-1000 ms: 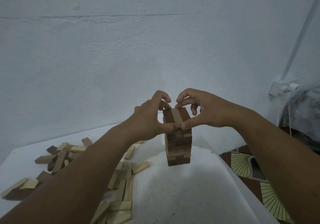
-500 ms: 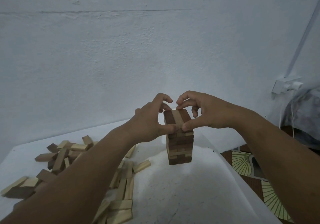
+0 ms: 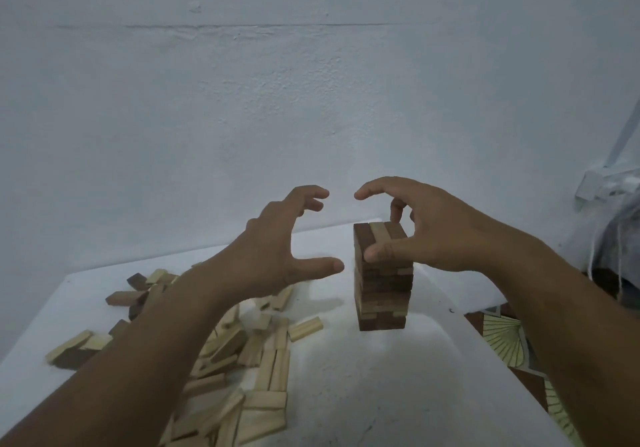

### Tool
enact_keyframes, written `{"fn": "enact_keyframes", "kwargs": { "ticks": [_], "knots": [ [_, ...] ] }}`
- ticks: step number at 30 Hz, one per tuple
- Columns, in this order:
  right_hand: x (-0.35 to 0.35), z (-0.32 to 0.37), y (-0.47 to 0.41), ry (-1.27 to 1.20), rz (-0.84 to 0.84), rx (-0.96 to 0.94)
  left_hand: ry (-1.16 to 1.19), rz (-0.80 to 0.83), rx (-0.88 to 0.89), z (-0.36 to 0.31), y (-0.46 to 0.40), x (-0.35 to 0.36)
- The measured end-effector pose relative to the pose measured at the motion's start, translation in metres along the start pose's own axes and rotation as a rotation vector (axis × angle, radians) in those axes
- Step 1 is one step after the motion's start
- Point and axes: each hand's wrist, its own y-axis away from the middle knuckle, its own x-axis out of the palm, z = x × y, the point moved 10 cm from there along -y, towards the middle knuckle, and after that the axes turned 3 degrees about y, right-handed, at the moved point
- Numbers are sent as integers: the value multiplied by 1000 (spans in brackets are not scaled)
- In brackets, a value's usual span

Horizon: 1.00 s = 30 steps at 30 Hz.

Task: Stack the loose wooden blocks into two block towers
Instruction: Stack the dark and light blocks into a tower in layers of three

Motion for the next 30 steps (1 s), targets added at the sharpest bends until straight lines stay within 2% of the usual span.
{"fn": "enact_keyframes", "kwargs": {
  "ticks": [4, 7, 10, 14, 17, 20, 25, 30],
  "knots": [
    [23, 61, 0, -3, -84, -133, -47, -111, -45, 26, 50, -39],
    [61, 96, -6, -67, -27, -205, -69, -189, -177, 61, 94, -64],
    [110, 123, -16, -156, 67, -252, -57, -241, -220, 87, 136, -81],
    [168, 136, -24, -95, 197, -284, -1, -221, -314, 120, 181, -89],
    [204, 138, -27, -15, 273, -270, -40, -182, -280, 129, 207, -91],
    [235, 149, -25, 19, 302, -309, -106, -226, -312, 153, 232, -97],
    [261, 194, -18, 12, 249, -458, -166, -181, -363, 185, 254, -83],
    [288, 241, -6, 136, 275, -590, -214, -309, -373, 199, 272, -79]
  ]
}}
